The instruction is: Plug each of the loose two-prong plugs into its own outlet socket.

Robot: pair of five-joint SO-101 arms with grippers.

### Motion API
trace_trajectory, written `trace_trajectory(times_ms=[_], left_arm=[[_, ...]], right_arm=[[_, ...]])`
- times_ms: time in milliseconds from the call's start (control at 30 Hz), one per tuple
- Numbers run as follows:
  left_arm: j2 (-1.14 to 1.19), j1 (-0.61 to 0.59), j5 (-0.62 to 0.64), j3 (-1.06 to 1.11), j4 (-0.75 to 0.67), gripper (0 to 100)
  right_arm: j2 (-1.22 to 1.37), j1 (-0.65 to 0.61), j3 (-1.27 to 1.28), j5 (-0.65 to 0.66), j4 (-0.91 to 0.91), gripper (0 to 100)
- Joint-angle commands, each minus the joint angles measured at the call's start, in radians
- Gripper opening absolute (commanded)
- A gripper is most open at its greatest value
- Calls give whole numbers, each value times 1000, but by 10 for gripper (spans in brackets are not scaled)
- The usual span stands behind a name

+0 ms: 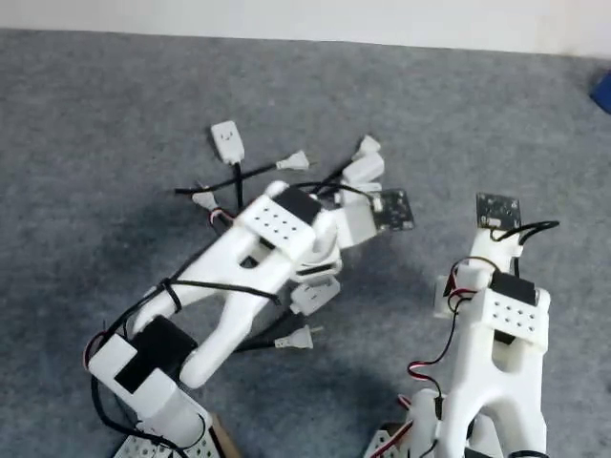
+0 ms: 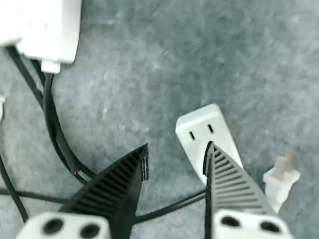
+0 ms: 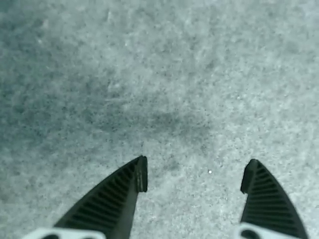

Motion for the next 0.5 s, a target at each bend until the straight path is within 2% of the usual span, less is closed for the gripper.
trace_trajectory(times_ms=[0,233,467], left_arm=[[-8,-1,-11,-15,18,189],[-10,87,-5,71,18,189],[-8,74,51,113,11,189]], right_arm=[[2,8,-42,12,1,299],[2,7,-42,12,1,299],[2,7,-42,12,1,299]])
